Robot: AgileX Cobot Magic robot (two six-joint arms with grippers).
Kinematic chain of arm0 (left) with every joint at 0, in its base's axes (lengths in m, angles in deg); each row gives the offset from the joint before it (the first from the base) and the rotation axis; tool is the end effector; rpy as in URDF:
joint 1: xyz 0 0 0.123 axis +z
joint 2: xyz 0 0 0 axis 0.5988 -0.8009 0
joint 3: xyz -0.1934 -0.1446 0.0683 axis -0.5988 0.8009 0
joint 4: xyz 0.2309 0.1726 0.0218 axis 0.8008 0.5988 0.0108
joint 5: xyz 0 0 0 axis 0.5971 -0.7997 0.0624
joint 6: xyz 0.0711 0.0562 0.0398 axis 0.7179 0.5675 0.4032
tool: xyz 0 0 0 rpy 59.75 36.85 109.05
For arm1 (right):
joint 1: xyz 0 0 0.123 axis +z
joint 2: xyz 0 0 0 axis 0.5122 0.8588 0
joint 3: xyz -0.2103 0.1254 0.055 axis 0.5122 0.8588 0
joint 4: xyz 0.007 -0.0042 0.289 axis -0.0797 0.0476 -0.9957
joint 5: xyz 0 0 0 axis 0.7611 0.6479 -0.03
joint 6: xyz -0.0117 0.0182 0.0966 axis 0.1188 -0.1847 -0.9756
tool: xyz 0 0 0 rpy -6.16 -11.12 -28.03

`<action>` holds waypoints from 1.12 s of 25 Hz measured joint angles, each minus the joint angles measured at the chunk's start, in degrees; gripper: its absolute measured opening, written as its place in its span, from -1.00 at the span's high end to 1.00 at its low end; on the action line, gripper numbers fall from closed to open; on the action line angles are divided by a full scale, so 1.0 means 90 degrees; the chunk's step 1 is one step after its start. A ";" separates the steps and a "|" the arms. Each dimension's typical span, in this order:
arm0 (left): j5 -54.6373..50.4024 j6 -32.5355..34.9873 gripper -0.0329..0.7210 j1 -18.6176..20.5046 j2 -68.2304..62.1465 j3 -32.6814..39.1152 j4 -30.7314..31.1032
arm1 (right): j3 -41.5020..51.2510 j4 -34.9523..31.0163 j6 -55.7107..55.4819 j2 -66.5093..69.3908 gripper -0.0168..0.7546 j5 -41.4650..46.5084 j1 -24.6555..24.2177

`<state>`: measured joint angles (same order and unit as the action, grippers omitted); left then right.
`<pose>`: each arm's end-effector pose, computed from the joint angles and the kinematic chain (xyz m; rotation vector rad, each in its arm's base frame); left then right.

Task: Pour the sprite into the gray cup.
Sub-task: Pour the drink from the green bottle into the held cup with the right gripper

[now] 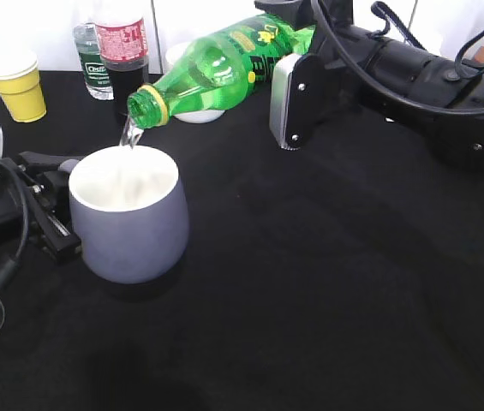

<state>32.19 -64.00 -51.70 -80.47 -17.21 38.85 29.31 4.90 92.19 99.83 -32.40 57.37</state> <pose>0.2405 -0.1127 0.1053 0.7380 1.6356 -0.4942 0.3523 0.2101 0.1710 -1.4212 0.6222 -0.6056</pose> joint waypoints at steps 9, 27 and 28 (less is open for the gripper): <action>0.0093 0.0000 0.71 0.0000 0.0000 0.0000 0.0002 | 0.0000 -0.0126 0.0349 0.0000 -0.11 -0.0198 0.0000; 0.0093 0.0020 0.71 0.0000 0.0000 0.0000 -0.0004 | -0.0007 -0.0133 0.0351 0.0000 -0.10 -0.0279 0.0000; 0.0093 0.0020 0.71 0.0000 0.0000 0.0000 -0.0004 | -0.0007 -0.0133 0.0351 0.0000 -0.10 -0.0279 0.0000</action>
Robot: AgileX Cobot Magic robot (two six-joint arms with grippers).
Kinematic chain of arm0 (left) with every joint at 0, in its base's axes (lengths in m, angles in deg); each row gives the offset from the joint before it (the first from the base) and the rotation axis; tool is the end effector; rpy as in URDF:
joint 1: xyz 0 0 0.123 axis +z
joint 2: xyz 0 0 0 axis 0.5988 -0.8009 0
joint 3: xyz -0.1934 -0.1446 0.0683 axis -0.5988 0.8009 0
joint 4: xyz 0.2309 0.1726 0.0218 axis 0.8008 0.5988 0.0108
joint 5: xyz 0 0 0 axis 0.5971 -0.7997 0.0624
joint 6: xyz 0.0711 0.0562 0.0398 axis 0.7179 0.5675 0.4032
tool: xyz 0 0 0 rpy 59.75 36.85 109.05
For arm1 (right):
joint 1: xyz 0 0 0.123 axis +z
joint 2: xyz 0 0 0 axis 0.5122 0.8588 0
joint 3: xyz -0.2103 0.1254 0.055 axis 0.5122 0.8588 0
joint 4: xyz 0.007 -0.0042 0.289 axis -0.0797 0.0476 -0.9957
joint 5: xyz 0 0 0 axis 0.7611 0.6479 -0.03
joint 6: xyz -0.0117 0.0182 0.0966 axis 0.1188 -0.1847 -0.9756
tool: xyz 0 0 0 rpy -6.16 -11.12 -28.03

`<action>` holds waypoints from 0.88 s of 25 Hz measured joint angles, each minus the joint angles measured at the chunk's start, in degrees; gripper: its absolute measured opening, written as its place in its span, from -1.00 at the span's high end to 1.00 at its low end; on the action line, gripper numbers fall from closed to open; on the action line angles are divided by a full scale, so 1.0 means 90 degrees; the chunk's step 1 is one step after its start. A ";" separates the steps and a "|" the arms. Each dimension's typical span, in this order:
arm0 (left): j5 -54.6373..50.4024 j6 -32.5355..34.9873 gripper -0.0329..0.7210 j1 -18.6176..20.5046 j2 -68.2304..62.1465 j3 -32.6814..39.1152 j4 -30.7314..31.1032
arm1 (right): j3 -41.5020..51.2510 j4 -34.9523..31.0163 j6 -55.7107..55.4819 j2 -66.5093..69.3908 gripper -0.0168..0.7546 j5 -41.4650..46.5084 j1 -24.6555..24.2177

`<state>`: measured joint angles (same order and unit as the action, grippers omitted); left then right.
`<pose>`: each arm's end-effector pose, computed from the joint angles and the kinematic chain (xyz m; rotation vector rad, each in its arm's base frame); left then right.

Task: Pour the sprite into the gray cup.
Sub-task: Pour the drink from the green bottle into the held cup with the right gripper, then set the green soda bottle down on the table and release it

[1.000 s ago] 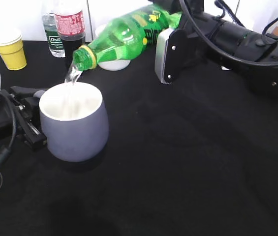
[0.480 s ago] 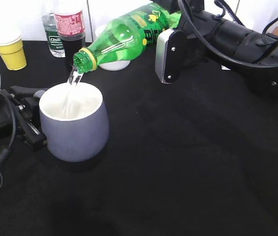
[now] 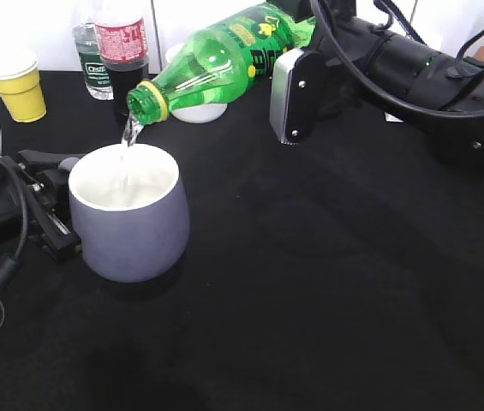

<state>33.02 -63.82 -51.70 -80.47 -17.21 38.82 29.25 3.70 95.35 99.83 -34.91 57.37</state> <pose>0.2405 -0.1132 0.1067 0.7369 1.6207 -0.4984 0.3524 0.2098 0.1759 -1.3920 0.5775 -0.6520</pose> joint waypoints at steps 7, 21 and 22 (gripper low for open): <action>0.0000 0.0000 0.71 0.0000 0.0000 0.0000 -0.0054 | 0.0025 0.0215 -0.2073 0.0000 -0.10 0.0000 0.0000; 0.0758 0.1306 0.71 0.0398 -0.1297 -0.0092 -0.3178 | 0.0088 0.0076 -1.0212 0.0000 -0.10 0.0489 0.0012; 0.0784 0.1321 0.71 0.0659 -0.1550 -0.0297 -0.3186 | 0.0088 0.0076 -1.0217 0.0000 -0.10 0.0491 0.0012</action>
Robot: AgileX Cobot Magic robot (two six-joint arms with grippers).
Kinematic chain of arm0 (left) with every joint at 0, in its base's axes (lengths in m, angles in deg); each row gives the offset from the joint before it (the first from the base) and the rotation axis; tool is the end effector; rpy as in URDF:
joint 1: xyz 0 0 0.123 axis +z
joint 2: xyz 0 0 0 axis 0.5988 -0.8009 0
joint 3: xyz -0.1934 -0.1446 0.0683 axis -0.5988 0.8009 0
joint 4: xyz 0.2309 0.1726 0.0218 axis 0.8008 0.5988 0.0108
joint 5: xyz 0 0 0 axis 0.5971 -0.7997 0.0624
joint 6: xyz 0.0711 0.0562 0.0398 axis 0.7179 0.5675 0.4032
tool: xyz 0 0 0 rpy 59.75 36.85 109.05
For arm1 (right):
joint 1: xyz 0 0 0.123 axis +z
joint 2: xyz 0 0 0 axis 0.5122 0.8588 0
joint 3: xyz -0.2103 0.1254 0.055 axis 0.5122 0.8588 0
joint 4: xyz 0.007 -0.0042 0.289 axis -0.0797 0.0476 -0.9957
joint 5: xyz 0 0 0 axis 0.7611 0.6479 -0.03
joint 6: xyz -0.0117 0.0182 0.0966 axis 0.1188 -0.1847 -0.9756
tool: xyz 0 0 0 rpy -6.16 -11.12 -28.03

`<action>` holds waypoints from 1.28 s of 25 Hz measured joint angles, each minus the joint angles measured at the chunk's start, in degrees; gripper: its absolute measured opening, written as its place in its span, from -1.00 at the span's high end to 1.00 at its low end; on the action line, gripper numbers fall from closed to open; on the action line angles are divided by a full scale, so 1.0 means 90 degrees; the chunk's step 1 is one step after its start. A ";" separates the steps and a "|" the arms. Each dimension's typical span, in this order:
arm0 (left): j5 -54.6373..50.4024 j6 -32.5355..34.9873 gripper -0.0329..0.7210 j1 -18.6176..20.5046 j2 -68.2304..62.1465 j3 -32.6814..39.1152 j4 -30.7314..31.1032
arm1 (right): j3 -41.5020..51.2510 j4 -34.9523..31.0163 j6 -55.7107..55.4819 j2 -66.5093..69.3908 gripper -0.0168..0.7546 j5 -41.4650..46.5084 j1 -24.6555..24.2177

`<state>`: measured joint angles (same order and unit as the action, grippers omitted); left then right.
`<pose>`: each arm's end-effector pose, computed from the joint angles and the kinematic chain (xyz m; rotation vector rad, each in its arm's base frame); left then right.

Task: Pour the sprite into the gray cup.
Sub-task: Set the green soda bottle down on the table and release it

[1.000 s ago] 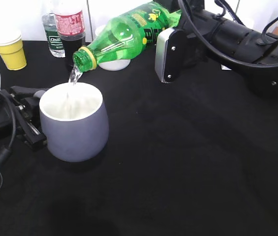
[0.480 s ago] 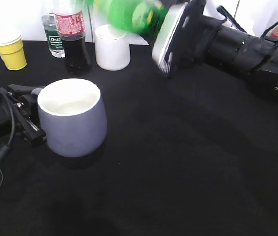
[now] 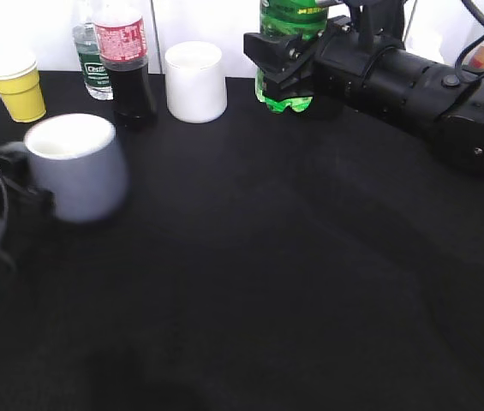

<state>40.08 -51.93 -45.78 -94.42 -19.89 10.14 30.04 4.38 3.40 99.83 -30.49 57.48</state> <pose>0.2763 -0.0540 0.0680 0.2730 1.7391 -0.1534 0.3509 0.2087 0.1640 -0.5787 1.4873 0.6156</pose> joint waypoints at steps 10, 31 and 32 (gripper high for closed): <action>-0.0415 0.0019 0.71 0.1043 -0.1880 -0.2514 0.0210 | 0.0000 -0.0102 -0.0007 0.0000 -0.09 0.0142 0.0000; -0.0367 -0.0115 0.13 0.1117 0.0659 0.0346 0.0174 | 0.0000 -0.2287 0.1365 0.0000 -0.09 0.0845 -0.0881; -0.0965 -0.0155 0.13 0.1015 0.1224 0.0468 0.0144 | 0.0000 -0.2447 0.1455 0.0070 -0.09 0.0810 -0.1098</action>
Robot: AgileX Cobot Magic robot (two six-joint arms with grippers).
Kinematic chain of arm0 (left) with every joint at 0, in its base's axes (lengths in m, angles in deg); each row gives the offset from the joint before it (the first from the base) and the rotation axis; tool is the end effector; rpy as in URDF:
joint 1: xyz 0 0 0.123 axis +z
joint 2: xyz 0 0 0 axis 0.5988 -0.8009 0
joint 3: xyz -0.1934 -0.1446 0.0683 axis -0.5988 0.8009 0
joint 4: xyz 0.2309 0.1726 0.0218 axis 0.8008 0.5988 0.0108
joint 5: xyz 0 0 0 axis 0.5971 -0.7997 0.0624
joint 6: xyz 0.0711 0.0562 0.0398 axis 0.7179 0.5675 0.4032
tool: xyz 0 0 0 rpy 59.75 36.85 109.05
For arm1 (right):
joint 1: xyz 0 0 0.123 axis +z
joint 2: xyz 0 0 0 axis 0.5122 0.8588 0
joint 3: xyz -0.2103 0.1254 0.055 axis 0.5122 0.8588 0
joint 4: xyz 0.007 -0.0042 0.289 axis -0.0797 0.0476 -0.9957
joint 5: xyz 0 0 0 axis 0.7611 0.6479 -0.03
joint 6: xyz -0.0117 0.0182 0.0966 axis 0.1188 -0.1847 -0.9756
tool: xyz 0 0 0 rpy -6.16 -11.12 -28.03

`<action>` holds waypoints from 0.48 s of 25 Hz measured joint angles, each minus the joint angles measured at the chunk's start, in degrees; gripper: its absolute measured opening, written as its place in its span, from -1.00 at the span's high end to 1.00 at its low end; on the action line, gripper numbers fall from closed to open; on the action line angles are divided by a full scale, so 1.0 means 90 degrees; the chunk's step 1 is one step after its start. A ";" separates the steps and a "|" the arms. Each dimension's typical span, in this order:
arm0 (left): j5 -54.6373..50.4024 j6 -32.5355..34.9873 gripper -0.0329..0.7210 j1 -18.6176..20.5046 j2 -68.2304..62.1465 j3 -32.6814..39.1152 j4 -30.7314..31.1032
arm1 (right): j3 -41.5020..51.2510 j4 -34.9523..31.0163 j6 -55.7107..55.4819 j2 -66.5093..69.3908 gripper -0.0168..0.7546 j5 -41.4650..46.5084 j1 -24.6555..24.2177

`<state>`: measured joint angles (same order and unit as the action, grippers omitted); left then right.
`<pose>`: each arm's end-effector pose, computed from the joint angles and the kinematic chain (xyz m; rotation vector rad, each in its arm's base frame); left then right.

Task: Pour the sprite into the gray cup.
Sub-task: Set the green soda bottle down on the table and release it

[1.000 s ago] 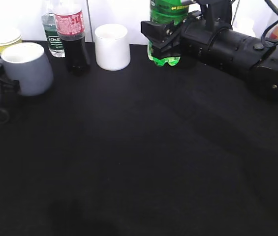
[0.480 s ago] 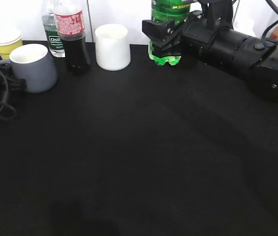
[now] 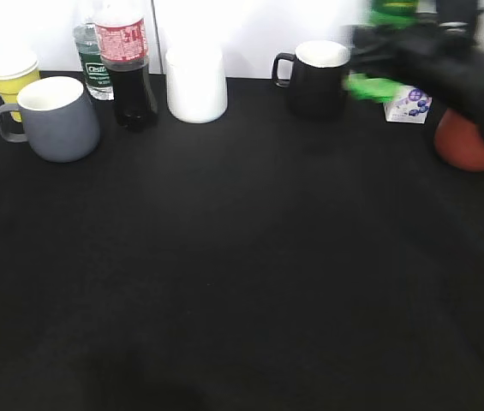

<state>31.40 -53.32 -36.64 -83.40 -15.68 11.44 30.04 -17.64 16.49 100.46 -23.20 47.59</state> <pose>0.2655 -0.0104 0.0904 0.1436 1.7864 -0.0456 0.3937 0.1201 0.1511 -0.2051 1.6530 0.2783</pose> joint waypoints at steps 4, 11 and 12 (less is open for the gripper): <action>-0.1993 -0.0044 0.13 -0.0989 0.2035 0.0024 -0.0158 | 0.0000 -0.0196 0.0051 0.0747 -0.09 -0.0680 -0.0178; -0.3245 -0.0065 0.13 -0.1473 0.3103 0.0029 -0.0506 | 0.0000 -0.0542 0.0058 0.1979 -0.09 -0.1929 -0.0182; -0.3272 -0.0065 0.13 -0.1473 0.3110 0.0029 -0.0506 | 0.0000 -0.0547 0.0063 0.2077 -0.09 -0.1989 -0.0182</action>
<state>1.96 -53.91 -49.90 -55.41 -15.41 6.89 30.04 -22.56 17.07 119.15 -41.10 45.95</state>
